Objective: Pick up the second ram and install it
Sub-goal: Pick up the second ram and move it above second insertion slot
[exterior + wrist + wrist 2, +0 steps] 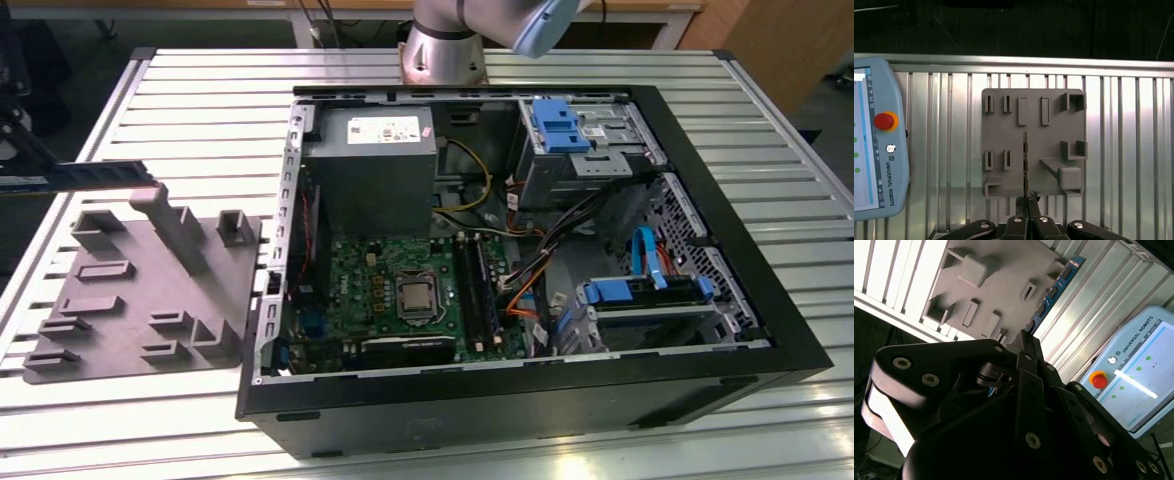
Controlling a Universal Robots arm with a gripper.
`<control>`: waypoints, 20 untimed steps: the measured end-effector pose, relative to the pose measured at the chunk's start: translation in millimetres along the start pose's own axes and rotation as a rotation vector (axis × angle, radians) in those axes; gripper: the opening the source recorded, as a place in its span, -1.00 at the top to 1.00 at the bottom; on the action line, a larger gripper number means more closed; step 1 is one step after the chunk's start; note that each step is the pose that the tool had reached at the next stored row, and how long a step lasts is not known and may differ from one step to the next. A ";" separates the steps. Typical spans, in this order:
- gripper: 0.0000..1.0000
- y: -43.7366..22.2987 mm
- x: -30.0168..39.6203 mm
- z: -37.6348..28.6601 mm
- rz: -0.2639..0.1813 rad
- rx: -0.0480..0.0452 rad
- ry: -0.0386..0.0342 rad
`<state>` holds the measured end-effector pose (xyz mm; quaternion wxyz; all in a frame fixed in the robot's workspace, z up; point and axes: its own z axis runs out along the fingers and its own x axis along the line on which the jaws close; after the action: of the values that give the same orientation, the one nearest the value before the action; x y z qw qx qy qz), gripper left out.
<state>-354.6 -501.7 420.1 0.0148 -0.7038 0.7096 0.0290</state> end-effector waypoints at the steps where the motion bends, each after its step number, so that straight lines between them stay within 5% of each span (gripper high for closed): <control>1: 0.77 -0.6 0.0 0.0 0.000 0.0001 -0.0001; 20: 0.77 -12.6 -0.1 -0.2 0.000 0.0001 -0.0001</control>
<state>-342.0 -501.7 420.0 0.0149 -0.7039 0.7096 0.0290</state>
